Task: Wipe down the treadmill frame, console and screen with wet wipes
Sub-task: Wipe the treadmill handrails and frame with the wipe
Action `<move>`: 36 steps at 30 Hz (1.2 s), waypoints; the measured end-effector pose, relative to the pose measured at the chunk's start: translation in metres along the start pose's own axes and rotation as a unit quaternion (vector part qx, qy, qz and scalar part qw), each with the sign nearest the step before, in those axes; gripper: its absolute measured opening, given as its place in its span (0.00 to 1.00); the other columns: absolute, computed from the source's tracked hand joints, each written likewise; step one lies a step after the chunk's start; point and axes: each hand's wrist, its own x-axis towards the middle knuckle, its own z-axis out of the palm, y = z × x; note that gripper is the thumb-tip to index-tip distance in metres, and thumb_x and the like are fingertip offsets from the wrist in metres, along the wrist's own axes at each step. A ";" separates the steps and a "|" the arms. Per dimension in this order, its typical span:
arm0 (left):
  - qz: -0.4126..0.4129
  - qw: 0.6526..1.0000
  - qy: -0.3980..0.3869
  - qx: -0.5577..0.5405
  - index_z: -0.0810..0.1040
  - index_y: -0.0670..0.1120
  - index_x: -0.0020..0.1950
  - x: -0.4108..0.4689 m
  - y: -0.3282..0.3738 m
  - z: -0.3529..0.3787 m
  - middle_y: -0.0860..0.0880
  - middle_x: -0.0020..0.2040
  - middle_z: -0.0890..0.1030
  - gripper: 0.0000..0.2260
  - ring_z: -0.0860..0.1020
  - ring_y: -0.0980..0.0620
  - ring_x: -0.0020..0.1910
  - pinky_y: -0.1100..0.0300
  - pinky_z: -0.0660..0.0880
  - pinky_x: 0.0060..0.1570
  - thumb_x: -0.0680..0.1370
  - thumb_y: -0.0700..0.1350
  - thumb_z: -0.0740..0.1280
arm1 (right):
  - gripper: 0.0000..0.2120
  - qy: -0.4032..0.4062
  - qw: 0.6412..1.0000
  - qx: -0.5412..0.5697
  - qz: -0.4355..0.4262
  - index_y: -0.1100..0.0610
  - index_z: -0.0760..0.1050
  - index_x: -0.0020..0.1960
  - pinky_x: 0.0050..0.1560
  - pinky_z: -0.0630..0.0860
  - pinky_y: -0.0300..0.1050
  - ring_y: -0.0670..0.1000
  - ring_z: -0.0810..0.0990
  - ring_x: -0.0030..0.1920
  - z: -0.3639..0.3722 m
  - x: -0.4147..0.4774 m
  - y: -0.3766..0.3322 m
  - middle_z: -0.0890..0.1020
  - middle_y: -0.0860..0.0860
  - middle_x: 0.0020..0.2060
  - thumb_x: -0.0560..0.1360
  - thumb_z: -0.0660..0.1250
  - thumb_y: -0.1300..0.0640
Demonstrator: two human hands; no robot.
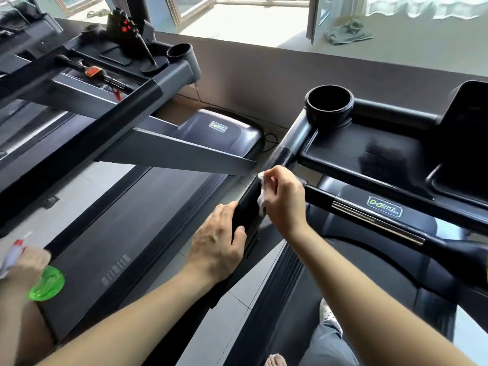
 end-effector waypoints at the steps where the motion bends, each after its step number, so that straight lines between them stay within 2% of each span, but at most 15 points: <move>1: 0.000 1.000 0.002 -0.003 0.68 0.47 0.76 0.000 0.000 0.000 0.50 0.65 0.75 0.27 0.75 0.50 0.63 0.53 0.72 0.64 0.78 0.54 0.54 | 0.05 -0.014 1.000 0.004 -0.016 0.58 0.77 0.44 0.43 0.75 0.48 0.52 0.79 0.40 -0.001 -0.013 -0.003 0.81 0.51 0.41 0.79 0.67 0.61; 6: 0.001 1.000 0.007 -0.010 0.70 0.46 0.75 0.000 -0.002 0.000 0.48 0.66 0.76 0.31 0.75 0.49 0.64 0.53 0.70 0.65 0.77 0.57 0.48 | 0.06 -0.107 0.990 0.012 -0.086 0.55 0.79 0.51 0.40 0.77 0.49 0.52 0.81 0.41 -0.008 -0.075 -0.020 0.81 0.49 0.45 0.80 0.63 0.55; 9: -0.002 1.000 0.004 -0.008 0.70 0.45 0.76 0.001 -0.001 0.000 0.49 0.66 0.76 0.30 0.75 0.49 0.64 0.53 0.71 0.64 0.78 0.56 0.49 | 0.04 -0.071 0.995 -0.003 -0.076 0.56 0.78 0.47 0.40 0.76 0.49 0.54 0.80 0.40 -0.007 -0.047 -0.006 0.81 0.50 0.42 0.78 0.65 0.62; 12: -0.002 1.000 0.000 -0.011 0.70 0.45 0.76 0.001 0.000 0.000 0.49 0.65 0.76 0.28 0.75 0.50 0.63 0.53 0.71 0.64 0.78 0.53 0.51 | 0.06 0.001 1.000 -0.020 -0.012 0.57 0.77 0.45 0.42 0.72 0.44 0.54 0.80 0.42 -0.001 -0.006 0.009 0.82 0.51 0.41 0.76 0.65 0.66; 14: -0.003 1.000 -0.002 -0.013 0.70 0.45 0.76 0.000 0.000 -0.001 0.49 0.65 0.76 0.27 0.75 0.50 0.63 0.53 0.71 0.64 0.78 0.52 0.52 | 0.06 0.026 0.999 -0.028 0.023 0.57 0.77 0.45 0.42 0.73 0.46 0.54 0.80 0.42 0.001 -0.001 0.010 0.83 0.51 0.41 0.75 0.66 0.67; 16: -0.003 1.000 -0.002 -0.011 0.70 0.45 0.76 -0.001 0.001 -0.002 0.49 0.65 0.76 0.28 0.75 0.49 0.63 0.53 0.71 0.64 0.78 0.53 0.51 | 0.04 0.015 1.000 -0.012 0.014 0.57 0.77 0.45 0.43 0.75 0.50 0.53 0.80 0.41 0.002 -0.018 0.001 0.82 0.51 0.41 0.77 0.65 0.65; 21: -0.001 1.000 -0.002 -0.013 0.70 0.46 0.75 0.001 0.001 -0.002 0.49 0.65 0.76 0.30 0.76 0.49 0.62 0.51 0.72 0.61 0.77 0.57 0.48 | 0.08 -0.101 0.991 -0.006 -0.090 0.55 0.78 0.46 0.37 0.78 0.53 0.56 0.81 0.38 -0.004 -0.065 -0.021 0.81 0.51 0.41 0.78 0.61 0.55; 23: 0.000 1.000 -0.004 -0.011 0.70 0.46 0.75 0.001 0.001 -0.002 0.49 0.64 0.77 0.29 0.76 0.49 0.62 0.52 0.72 0.61 0.77 0.56 0.49 | 0.08 -0.083 0.992 -0.010 -0.091 0.55 0.79 0.45 0.38 0.78 0.54 0.56 0.81 0.39 -0.003 -0.042 -0.012 0.81 0.51 0.40 0.77 0.62 0.56; 26: -0.004 1.000 -0.003 -0.012 0.70 0.45 0.75 0.000 0.001 -0.002 0.49 0.66 0.76 0.28 0.76 0.49 0.63 0.53 0.72 0.64 0.78 0.53 0.51 | 0.05 -0.005 0.999 -0.020 -0.033 0.56 0.81 0.44 0.42 0.78 0.51 0.54 0.82 0.40 -0.003 -0.002 0.003 0.83 0.51 0.41 0.75 0.66 0.61; 28: -0.006 1.000 -0.002 -0.015 0.70 0.45 0.75 0.000 0.002 -0.003 0.49 0.66 0.77 0.27 0.76 0.49 0.63 0.53 0.72 0.64 0.79 0.53 0.51 | 0.05 0.013 1.000 -0.021 -0.012 0.56 0.81 0.45 0.42 0.77 0.49 0.53 0.82 0.41 0.000 -0.003 0.004 0.83 0.50 0.41 0.75 0.68 0.64; 32: -0.005 1.000 -0.001 -0.017 0.71 0.45 0.75 0.000 0.002 -0.004 0.48 0.64 0.77 0.28 0.76 0.47 0.61 0.52 0.72 0.61 0.79 0.55 0.50 | 0.04 -0.027 0.998 0.010 -0.061 0.56 0.81 0.49 0.41 0.77 0.48 0.52 0.80 0.40 0.002 -0.055 -0.013 0.81 0.50 0.42 0.79 0.67 0.62; 36: -0.006 1.000 0.000 -0.018 0.71 0.45 0.75 -0.001 0.003 -0.005 0.47 0.66 0.77 0.28 0.77 0.47 0.62 0.51 0.72 0.63 0.80 0.56 0.49 | 0.06 -0.087 0.991 0.028 -0.099 0.56 0.81 0.51 0.37 0.76 0.46 0.51 0.78 0.37 -0.003 -0.089 -0.024 0.79 0.49 0.41 0.80 0.66 0.56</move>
